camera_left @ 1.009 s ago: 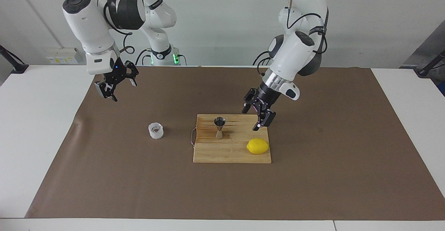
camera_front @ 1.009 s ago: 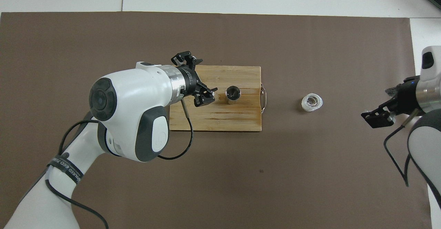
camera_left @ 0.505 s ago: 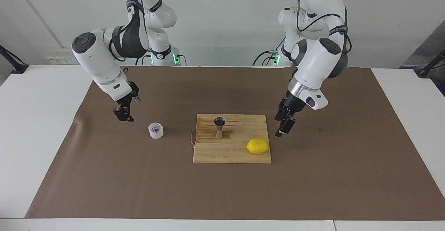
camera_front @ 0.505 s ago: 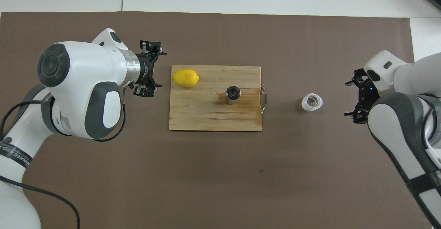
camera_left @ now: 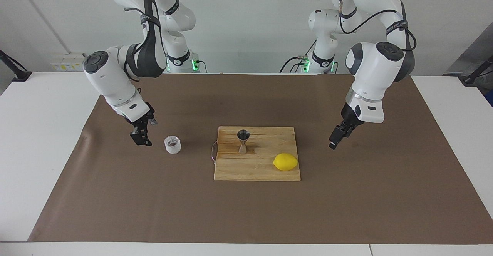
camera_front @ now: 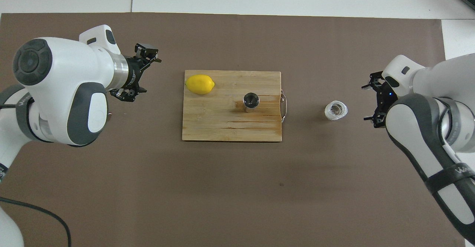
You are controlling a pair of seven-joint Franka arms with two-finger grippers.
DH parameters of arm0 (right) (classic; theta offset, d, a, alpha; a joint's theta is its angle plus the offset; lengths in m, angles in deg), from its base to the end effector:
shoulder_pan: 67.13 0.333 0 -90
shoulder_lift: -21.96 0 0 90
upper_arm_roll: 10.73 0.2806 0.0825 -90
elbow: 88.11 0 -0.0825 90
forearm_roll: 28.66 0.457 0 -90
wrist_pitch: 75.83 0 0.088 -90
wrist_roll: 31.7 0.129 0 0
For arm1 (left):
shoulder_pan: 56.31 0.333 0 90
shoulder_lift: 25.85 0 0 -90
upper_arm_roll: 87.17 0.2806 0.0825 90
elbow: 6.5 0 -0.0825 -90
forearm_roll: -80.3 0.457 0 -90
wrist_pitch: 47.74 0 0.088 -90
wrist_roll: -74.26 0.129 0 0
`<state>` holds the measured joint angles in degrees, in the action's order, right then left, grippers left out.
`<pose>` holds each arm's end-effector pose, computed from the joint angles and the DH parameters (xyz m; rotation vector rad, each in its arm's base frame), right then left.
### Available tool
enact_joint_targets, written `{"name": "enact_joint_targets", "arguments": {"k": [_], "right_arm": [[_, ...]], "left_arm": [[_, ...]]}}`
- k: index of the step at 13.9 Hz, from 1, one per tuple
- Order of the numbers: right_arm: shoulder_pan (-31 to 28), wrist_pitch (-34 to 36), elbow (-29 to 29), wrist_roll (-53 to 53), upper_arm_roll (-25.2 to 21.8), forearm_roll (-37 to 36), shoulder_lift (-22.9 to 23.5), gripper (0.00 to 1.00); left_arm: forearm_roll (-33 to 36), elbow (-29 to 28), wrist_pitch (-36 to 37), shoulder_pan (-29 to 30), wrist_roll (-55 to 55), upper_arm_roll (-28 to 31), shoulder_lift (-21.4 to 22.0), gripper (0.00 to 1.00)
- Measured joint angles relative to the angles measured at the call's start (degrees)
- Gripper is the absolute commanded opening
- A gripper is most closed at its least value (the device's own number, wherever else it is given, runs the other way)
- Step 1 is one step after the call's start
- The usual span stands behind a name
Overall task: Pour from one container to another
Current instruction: 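Withdraw the left gripper while the right gripper reaches the white cup, then grasp the white cup with the right gripper while the left gripper withdraws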
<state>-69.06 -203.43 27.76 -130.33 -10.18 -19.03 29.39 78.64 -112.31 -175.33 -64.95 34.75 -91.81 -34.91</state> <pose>0.6432 -0.0074 0.2972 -2.1610 -2.2239 -0.2391 0.6707 -0.1585 0.3737 2.9126 0.7056 0.2748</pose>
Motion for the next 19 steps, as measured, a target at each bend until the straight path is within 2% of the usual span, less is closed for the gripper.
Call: {"name": "enact_joint_targets", "arguments": {"k": [3, 6, 11, 14, 17, 19], "right_arm": [[0.0, -4.23, 4.08, -3.14, 0.0, 2.75, 1.29, 1.0], [-0.07, -4.52, 4.64, -7.84, -0.05, 6.91, 3.3, 1.0], [-1.6, -4.59, 5.0, -16.83, -0.16, 15.46, 6.38, 1.0], [-1.38, -6.09, 5.48, -18.74, -0.05, 19.92, 7.77, 1.0], [-1.14, -6.27, 6.09, -24.01, 0.06, 27.31, 9.51, 1.0], [-1.1, -6.49, 6.5, -25.97, 0.03, 29.51, 10.04, 1.0]], "left_arm": [[2.62, 0.01, 2.64, 1.22, 16.24, 0.05, 0.93, 1.0], [2.74, 0.13, 5.69, 3.95, 24.89, 0.11, 3.1, 1.0], [2.75, 0.61, 12.97, 5.92, 29.79, 0.21, 7.95, 1.0], [2.75, 1.44, 19.63, 6.19, 33.16, 0.24, 11.64, 1.0], [2.31, 4.12, 26.38, 6.19, 33.44, 0.29, 13.43, 1.0], [1.59, 6.92, 30.33, 6.22, 35.06, 0.51, 13.55, 1.0]]}}
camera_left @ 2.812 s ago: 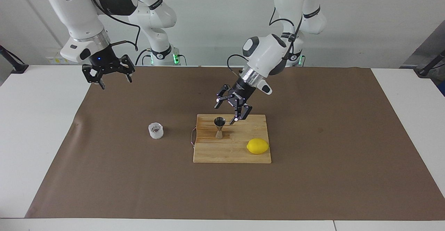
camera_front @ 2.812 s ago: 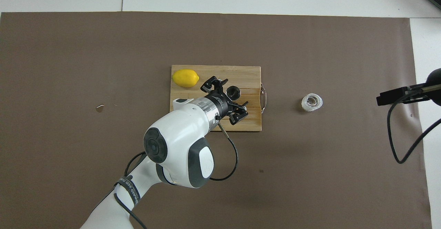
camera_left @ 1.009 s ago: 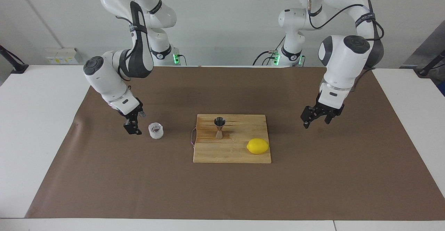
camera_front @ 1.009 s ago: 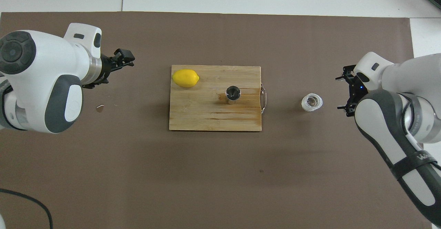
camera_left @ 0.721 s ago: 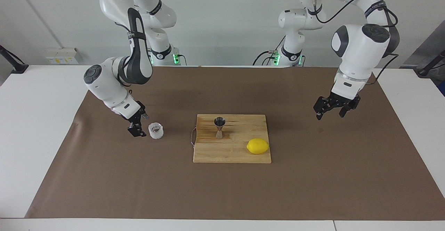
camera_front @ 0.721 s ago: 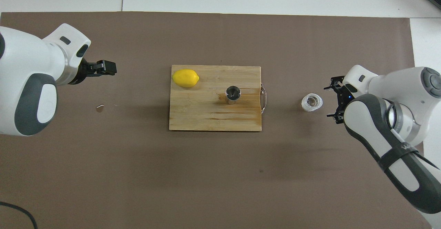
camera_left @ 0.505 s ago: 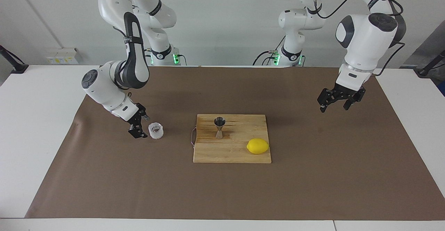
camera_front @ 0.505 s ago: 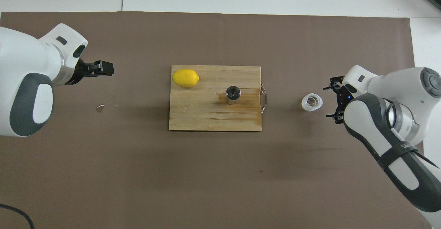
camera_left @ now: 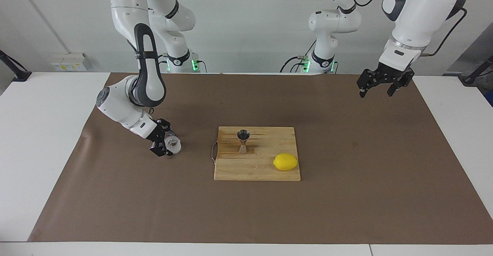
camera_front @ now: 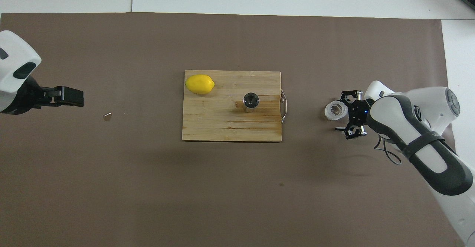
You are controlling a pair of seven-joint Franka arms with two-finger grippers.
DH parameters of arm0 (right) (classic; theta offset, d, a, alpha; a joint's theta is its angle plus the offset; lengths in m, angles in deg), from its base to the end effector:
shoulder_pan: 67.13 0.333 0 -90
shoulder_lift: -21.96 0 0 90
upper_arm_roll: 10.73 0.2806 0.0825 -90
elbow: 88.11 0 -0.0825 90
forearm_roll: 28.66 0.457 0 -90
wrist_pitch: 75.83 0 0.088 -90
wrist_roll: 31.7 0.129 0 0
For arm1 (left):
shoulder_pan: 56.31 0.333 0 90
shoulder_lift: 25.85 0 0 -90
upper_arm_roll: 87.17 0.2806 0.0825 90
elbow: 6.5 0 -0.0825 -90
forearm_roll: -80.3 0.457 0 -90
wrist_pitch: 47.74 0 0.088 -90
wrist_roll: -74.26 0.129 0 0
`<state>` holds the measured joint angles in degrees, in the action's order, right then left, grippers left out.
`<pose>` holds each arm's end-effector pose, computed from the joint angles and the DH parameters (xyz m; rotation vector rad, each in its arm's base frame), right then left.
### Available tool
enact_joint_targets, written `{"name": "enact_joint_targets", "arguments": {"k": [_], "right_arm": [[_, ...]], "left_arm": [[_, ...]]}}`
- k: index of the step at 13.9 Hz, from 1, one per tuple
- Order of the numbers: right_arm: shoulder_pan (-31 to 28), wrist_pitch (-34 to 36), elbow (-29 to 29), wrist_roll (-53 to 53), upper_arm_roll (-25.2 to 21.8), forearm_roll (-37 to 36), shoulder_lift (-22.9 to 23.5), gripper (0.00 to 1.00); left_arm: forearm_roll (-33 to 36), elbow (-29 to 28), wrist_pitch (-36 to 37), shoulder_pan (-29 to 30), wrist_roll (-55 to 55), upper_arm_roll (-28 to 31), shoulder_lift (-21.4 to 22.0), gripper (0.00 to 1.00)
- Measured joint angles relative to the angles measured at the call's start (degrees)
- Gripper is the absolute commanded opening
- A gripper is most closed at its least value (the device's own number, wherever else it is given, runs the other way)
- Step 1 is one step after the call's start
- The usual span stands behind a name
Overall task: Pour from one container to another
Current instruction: 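Grasp the white cup with the right gripper while the left gripper withdraws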
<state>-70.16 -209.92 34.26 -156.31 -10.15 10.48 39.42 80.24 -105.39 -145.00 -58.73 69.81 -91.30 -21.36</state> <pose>0.6011 -0.0056 0.1474 -1.9282 -2.0307 -0.5323 0.6125 -0.0715 0.5418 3.1399 -0.0573 0.0784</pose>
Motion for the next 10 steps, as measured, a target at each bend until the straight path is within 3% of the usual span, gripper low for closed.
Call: {"name": "enact_joint_targets", "arguments": {"k": [2, 3, 5, 6, 8, 10], "right_arm": [[0.0, -0.01, 0.02, -0.02, -0.01, 0.07, -0.01, 1.0], [0.0, -0.01, 0.02, -0.02, -0.01, 0.07, -0.01, 0.92], [0.0, -0.03, 0.01, -0.03, 0.0, 0.14, -0.15, 0.57], [0.0, -0.03, 0.02, -0.03, 0.0, 0.15, -0.19, 0.45], [0.01, -0.28, -0.08, -0.03, 0.02, 0.47, -0.44, 0.28], [0.11, -0.48, -0.1, -0.02, 0.01, 0.97, -0.76, 0.18]], "left_arm": [[-0.42, 1.06, 1.41, 0.12, 1.63, 0.34, 0.0, 1.0], [-0.82, 1.15, 1.55, 0.35, 1.94, 0.45, 0.0, 1.0], [-1.39, 1.3, 1.66, 1.18, 2.3, 0.58, 0.0, 1.0], [-1.46, 1.5, 1.66, 1.53, 2.46, 0.59, 0.0, 1.0], [-1.54, 1.95, 1.66, 1.75, 2.61, 0.51, 0.02, 1.0], [-1.65, 1.98, 1.67, 1.74, 2.61, 0.1, 0.11, 1.0]]}}
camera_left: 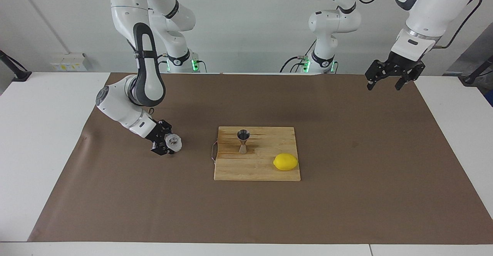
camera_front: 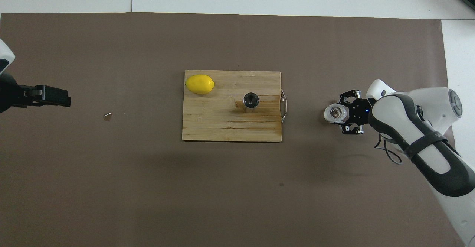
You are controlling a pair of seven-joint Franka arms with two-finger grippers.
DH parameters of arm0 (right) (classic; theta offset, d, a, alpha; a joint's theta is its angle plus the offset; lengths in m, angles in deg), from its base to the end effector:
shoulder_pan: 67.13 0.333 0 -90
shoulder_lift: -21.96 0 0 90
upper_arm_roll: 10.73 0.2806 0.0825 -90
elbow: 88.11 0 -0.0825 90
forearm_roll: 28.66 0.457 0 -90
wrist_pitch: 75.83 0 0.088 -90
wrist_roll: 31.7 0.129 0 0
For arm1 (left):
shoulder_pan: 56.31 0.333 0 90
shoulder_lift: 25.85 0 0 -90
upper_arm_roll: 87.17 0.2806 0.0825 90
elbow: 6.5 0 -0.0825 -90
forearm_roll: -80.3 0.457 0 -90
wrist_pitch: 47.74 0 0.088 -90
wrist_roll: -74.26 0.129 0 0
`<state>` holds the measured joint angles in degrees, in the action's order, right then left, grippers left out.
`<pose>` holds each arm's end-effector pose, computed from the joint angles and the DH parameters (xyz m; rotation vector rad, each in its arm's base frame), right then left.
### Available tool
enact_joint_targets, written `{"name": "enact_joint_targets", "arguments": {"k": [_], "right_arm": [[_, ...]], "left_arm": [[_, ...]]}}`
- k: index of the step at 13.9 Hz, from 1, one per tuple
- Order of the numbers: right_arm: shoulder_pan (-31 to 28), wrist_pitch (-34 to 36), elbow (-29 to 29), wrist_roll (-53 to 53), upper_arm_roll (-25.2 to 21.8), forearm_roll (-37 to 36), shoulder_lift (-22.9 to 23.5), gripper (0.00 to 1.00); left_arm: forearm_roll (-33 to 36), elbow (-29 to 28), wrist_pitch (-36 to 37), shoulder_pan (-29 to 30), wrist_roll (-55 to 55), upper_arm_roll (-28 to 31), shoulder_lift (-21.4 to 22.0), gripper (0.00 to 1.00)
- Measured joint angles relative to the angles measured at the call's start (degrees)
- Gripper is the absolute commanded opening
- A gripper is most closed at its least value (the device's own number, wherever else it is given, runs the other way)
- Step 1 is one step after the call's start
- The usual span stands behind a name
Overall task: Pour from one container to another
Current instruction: 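Grasp the white cup with the right gripper while the left gripper withdraws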
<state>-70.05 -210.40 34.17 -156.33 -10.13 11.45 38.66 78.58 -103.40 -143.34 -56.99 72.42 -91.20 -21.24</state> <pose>0.6053 -0.0048 0.1567 -1.9425 -2.0280 -0.5643 0.6125 -0.0552 0.5597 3.1119 -0.0746 0.0873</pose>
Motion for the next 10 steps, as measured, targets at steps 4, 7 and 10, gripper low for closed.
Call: {"name": "enact_joint_targets", "arguments": {"k": [4, 7, 10], "right_arm": [[0.02, -0.02, 0.08, 0.0, -0.01, 0.04, -0.29, 0.02], [0.21, -0.25, 0.0, 0.01, 0.08, 0.08, -0.42, 0.0], [0.51, -0.76, -0.55, 1.96, 1.59, 0.63, -0.51, 0.0]], "left_arm": [[-0.02, -0.01, 4.23, 0.02, -0.01, -0.41, 0.06, 1.0], [-0.02, -0.01, 5.65, 0.23, -0.01, -0.18, 0.08, 1.0], [-0.02, -0.01, 5.73, 0.23, -0.01, -0.19, 0.08, 1.0]]}}
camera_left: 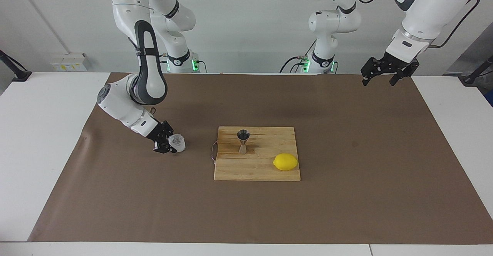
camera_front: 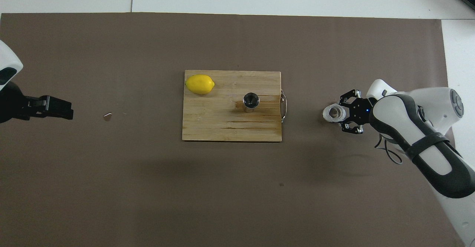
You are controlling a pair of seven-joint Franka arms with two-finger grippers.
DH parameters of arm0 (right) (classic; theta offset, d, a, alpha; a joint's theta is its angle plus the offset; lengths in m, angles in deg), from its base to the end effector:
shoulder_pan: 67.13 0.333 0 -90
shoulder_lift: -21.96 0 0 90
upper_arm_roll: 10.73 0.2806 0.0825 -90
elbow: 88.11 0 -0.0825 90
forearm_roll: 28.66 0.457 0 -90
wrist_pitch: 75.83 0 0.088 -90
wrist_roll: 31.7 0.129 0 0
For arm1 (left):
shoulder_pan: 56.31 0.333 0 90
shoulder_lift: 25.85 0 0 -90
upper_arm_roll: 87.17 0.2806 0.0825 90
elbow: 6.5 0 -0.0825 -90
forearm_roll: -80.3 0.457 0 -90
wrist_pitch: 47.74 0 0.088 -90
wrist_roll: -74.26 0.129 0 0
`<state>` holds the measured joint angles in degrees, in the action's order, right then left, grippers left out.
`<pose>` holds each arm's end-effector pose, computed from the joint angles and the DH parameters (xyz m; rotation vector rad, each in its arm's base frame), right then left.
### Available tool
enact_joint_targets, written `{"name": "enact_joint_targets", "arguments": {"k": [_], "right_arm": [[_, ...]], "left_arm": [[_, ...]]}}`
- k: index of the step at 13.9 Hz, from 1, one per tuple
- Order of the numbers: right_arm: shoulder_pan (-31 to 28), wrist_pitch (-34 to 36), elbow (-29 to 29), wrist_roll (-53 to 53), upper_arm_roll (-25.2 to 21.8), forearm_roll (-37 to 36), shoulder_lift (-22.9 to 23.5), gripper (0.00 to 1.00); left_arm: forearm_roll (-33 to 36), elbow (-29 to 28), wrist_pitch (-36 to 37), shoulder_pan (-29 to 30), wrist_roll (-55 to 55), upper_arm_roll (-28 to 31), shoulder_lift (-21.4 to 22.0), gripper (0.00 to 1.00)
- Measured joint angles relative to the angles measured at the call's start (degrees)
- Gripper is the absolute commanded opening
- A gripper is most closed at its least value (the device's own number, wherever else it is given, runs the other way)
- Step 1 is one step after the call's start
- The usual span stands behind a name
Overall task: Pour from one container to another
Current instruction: 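Grasp the white cup with the right gripper while the left gripper withdraws, then lift the white cup with the right gripper over the metal cup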
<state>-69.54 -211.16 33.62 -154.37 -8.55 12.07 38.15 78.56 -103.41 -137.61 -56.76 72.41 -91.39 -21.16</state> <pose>0.6122 0.0167 0.1676 -1.9478 -2.0214 -0.5898 0.5994 -0.0541 0.5515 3.1180 -0.0753 -0.0664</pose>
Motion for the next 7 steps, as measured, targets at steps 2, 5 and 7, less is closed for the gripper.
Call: {"name": "enact_joint_targets", "arguments": {"k": [2, 5, 7], "right_arm": [[0.13, -0.12, -0.5, 2.69, 1.26, 0.11, -0.1, 0.0], [0.45, -0.16, -1.02, 4.87, 1.79, 0.12, -0.56, 0.0], [0.6, -0.15, -1.58, 7.21, 2.35, 0.12, -0.9, 0.0]], "left_arm": [[0.0, 0.0, 0.03, 0.0, 0.0, 0.0, 0.0, 1.0], [0.0, 0.0, 0.06, 0.0, 0.0, 0.0, 0.0, 1.0], [0.0, 0.0, 0.07, 0.0, 0.0, 0.0, 0.0, 1.0]]}}
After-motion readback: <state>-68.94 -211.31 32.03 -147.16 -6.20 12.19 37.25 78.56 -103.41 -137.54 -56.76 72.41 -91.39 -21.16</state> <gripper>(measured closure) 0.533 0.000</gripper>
